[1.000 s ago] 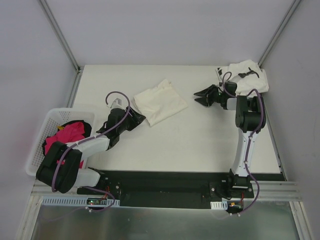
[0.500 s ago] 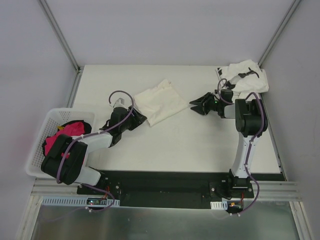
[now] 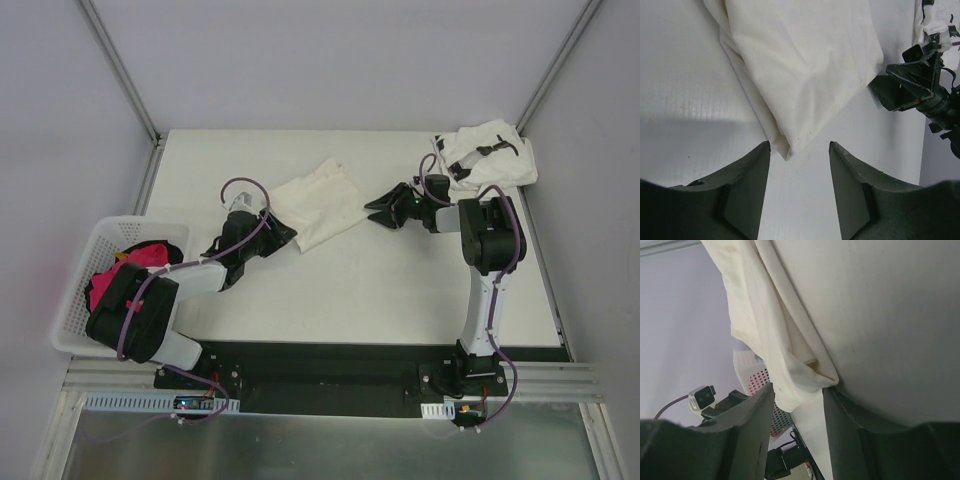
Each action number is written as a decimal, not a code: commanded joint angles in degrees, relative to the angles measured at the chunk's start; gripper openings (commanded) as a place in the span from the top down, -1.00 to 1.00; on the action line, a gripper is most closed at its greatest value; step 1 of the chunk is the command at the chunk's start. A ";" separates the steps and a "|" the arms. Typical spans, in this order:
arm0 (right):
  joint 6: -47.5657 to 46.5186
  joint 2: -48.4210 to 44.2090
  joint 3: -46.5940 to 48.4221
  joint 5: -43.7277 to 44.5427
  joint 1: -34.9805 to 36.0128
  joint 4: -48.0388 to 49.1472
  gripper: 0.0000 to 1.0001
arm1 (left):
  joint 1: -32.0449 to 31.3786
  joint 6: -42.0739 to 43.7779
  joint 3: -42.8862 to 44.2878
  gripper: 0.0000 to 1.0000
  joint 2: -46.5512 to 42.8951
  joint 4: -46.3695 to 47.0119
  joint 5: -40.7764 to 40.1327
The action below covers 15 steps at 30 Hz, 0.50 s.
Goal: Fold and stack the t-shirts
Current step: Smooth out wrinkles on the folded tshirt
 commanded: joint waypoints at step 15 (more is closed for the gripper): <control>-2.37 2.05 5.06 5.76 1.65 -7.02 0.10 | 0.83 4.66 0.37 0.00 -7.59 -2.87 -2.00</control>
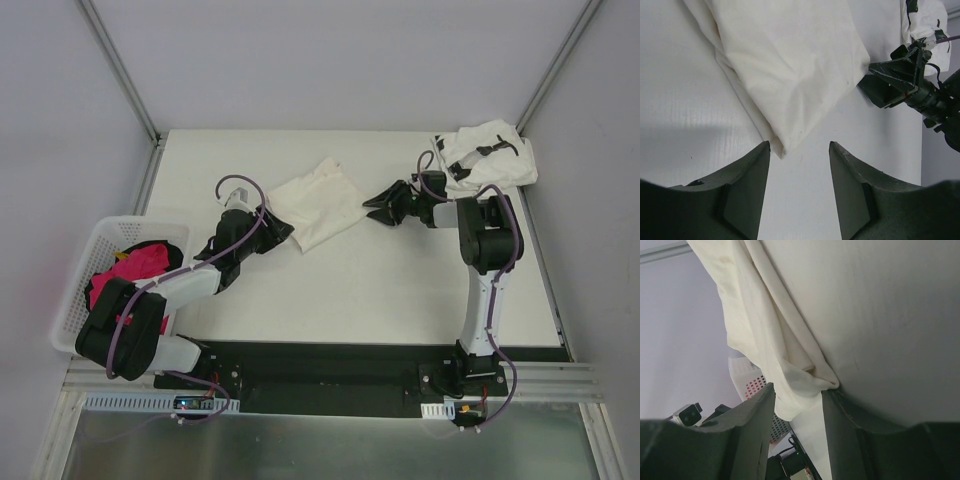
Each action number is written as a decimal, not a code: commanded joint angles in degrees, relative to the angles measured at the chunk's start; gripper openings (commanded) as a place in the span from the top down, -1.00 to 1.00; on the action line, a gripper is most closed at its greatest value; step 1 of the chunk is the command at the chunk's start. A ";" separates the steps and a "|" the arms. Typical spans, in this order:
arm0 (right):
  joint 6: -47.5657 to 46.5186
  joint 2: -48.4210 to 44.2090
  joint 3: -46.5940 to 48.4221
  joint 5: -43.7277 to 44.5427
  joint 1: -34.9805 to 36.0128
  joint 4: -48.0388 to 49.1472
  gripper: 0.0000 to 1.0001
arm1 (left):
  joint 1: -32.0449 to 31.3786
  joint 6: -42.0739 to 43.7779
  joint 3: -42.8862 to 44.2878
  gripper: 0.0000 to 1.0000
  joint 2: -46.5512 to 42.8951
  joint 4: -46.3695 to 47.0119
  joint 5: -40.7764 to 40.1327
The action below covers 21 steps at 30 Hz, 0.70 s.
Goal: Fold and stack the t-shirts
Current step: Smooth out wrinkles on the folded tshirt
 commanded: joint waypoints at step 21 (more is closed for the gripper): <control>1.82 2.85 4.37 6.35 4.29 -1.45 0.99 | 1.18 2.11 1.07 0.00 -0.82 -1.68 -3.00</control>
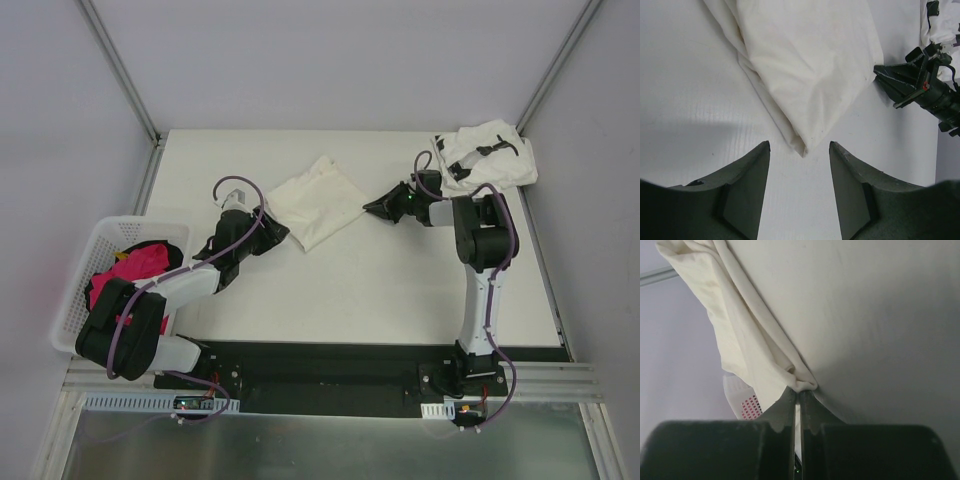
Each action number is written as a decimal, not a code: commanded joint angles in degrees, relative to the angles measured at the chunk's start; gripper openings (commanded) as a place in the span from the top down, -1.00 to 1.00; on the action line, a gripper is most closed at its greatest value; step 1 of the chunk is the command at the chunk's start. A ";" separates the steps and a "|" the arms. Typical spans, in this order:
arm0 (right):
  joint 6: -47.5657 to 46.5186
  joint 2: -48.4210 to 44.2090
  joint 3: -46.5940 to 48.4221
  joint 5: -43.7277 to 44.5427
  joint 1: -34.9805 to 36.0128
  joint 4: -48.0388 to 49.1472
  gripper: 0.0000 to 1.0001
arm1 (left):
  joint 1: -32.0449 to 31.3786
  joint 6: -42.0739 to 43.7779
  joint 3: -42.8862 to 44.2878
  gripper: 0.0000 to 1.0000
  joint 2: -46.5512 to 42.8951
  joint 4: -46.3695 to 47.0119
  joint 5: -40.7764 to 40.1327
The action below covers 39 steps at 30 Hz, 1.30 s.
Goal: Fold and stack the t-shirts
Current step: Smooth out wrinkles on the folded tshirt
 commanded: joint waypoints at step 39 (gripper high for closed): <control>-6.52 -5.55 -0.54 5.59 -11.30 -5.01 0.68 | 5.89 6.65 32.62 0.00 25.59 -1.91 14.60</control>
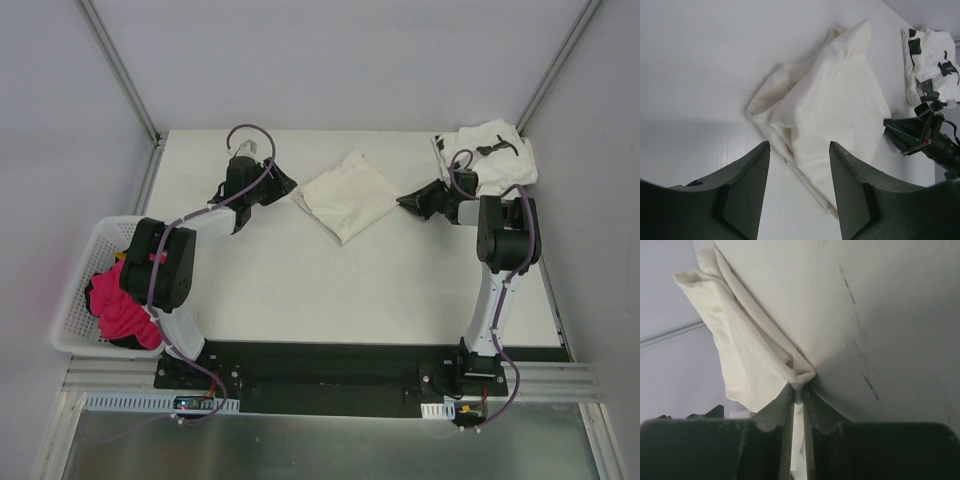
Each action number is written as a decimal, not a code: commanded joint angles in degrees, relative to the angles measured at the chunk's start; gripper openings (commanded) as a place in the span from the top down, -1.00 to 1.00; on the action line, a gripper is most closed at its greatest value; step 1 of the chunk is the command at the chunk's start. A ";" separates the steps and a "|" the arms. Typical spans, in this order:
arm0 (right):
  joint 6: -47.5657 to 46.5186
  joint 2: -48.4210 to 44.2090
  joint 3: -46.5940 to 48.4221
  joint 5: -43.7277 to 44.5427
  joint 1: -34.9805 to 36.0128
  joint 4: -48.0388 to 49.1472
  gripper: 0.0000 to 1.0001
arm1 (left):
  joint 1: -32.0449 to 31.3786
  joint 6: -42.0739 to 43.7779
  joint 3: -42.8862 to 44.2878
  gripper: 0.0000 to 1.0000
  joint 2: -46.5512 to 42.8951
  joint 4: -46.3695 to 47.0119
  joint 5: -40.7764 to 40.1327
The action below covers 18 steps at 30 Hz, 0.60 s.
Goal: Fold and stack the t-shirts
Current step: Smooth out wrinkles on the folded tshirt
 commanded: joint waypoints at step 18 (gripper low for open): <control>-11.38 -15.96 -10.74 13.55 -11.90 -7.02 -0.07 | 0.21 -0.04 15.36 -0.04 11.16 8.07 16.59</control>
